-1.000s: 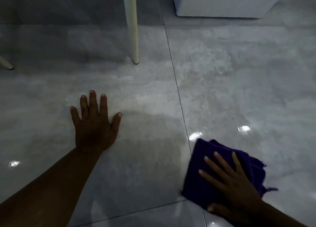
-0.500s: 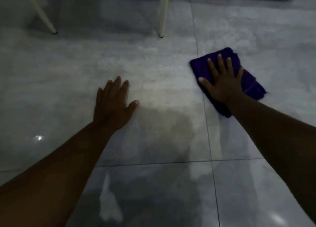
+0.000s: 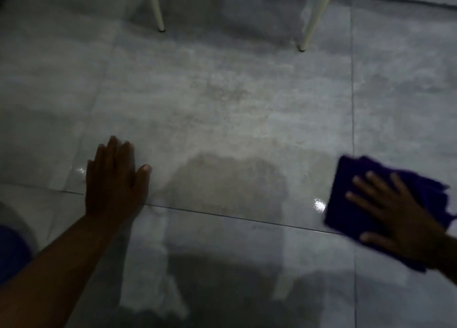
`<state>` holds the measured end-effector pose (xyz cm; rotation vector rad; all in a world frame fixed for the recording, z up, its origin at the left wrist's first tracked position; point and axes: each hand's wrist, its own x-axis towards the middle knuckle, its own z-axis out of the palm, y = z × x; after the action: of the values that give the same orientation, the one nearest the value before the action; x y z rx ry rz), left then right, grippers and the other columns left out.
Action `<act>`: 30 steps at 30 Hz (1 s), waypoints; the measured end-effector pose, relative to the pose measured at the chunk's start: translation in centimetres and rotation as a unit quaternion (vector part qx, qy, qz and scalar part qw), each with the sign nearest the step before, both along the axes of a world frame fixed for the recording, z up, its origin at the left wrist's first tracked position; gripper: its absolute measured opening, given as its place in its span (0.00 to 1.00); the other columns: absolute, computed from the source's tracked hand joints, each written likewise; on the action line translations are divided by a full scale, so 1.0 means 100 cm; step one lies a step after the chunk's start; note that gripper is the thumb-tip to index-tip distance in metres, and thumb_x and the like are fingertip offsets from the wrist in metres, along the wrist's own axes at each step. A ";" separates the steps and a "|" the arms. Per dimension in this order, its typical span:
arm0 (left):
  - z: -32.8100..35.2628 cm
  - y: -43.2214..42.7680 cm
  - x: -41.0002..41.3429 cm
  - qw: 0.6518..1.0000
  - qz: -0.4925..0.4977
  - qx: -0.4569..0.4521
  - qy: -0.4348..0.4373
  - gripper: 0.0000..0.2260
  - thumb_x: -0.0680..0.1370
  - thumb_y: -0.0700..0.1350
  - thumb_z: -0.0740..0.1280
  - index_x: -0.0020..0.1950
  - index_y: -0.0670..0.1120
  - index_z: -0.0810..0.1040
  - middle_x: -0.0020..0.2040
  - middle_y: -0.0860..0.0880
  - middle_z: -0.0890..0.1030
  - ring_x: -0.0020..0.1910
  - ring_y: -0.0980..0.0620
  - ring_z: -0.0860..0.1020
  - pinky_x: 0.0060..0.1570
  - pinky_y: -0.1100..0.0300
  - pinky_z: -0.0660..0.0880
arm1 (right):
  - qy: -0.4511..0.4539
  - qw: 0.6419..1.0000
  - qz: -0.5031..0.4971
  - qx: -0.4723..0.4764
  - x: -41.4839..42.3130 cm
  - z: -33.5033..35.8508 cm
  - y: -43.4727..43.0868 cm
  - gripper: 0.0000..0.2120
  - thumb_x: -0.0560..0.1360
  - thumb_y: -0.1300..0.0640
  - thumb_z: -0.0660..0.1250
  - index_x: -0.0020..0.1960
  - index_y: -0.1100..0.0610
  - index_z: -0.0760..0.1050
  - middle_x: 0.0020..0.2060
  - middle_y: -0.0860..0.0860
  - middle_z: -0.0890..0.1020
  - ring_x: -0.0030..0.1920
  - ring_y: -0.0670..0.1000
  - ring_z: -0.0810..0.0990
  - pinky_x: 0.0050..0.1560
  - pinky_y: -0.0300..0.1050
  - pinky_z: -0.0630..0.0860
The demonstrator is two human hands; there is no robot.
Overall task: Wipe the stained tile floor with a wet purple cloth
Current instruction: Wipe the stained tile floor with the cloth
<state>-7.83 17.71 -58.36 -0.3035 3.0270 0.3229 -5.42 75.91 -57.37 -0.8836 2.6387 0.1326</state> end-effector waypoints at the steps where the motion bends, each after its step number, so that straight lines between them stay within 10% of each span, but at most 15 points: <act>1: -0.001 -0.007 0.009 1.000 0.016 -0.004 -0.014 0.32 0.79 0.62 0.51 0.79 0.46 0.60 0.82 0.41 0.56 0.80 0.38 0.55 0.76 0.36 0.55 | 0.008 0.998 -0.062 0.003 -0.028 0.003 0.001 0.39 0.75 0.26 0.48 0.81 0.43 0.50 0.80 0.58 0.60 0.80 0.62 0.53 0.74 0.74 0.51; 7: -0.009 -0.013 0.024 0.999 0.020 -0.019 -0.047 0.32 0.80 0.61 0.48 0.81 0.45 0.57 0.83 0.42 0.53 0.82 0.39 0.49 0.78 0.37 0.50 | 0.037 0.981 -0.192 -0.003 -0.166 -0.006 -0.135 0.42 0.72 0.23 0.37 0.81 0.40 0.40 0.82 0.51 0.39 0.81 0.59 0.38 0.74 0.75 0.41; 13: -0.008 -0.020 0.025 0.999 0.033 -0.013 -0.038 0.32 0.80 0.62 0.50 0.81 0.48 0.56 0.83 0.44 0.52 0.82 0.39 0.50 0.78 0.37 0.50 | 0.017 0.988 0.148 -0.037 -0.084 -0.012 -0.286 0.38 0.75 0.26 0.44 0.81 0.40 0.46 0.82 0.55 0.46 0.81 0.64 0.42 0.71 0.79 0.41; 18: -0.017 -0.039 0.040 0.999 -0.003 -0.038 -0.022 0.33 0.81 0.63 0.47 0.82 0.47 0.53 0.83 0.43 0.50 0.82 0.39 0.48 0.78 0.38 0.49 | -0.018 0.941 0.325 -0.097 -0.010 -0.017 -0.211 0.35 0.77 0.29 0.55 0.80 0.42 0.56 0.82 0.51 0.54 0.82 0.60 0.50 0.75 0.75 0.44; 24: -0.024 -0.037 0.037 0.998 0.002 -0.058 -0.004 0.32 0.81 0.63 0.47 0.81 0.47 0.55 0.83 0.43 0.53 0.81 0.38 0.52 0.78 0.37 0.51 | -0.003 0.997 0.075 -0.013 -0.094 -0.003 -0.118 0.41 0.74 0.25 0.51 0.81 0.42 0.50 0.83 0.51 0.50 0.80 0.64 0.53 0.76 0.72 0.47; 30: -0.026 -0.038 0.039 0.998 0.004 -0.069 0.003 0.33 0.81 0.63 0.48 0.81 0.47 0.55 0.83 0.43 0.53 0.82 0.39 0.52 0.78 0.37 0.52 | 0.033 0.993 -0.102 -0.050 -0.211 -0.011 -0.242 0.41 0.73 0.24 0.42 0.81 0.41 0.44 0.82 0.51 0.43 0.81 0.60 0.40 0.76 0.72 0.40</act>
<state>-3.98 13.89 -60.97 -0.3244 3.0614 0.1168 -26.48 51.74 -58.49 -0.6443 2.8004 -0.0230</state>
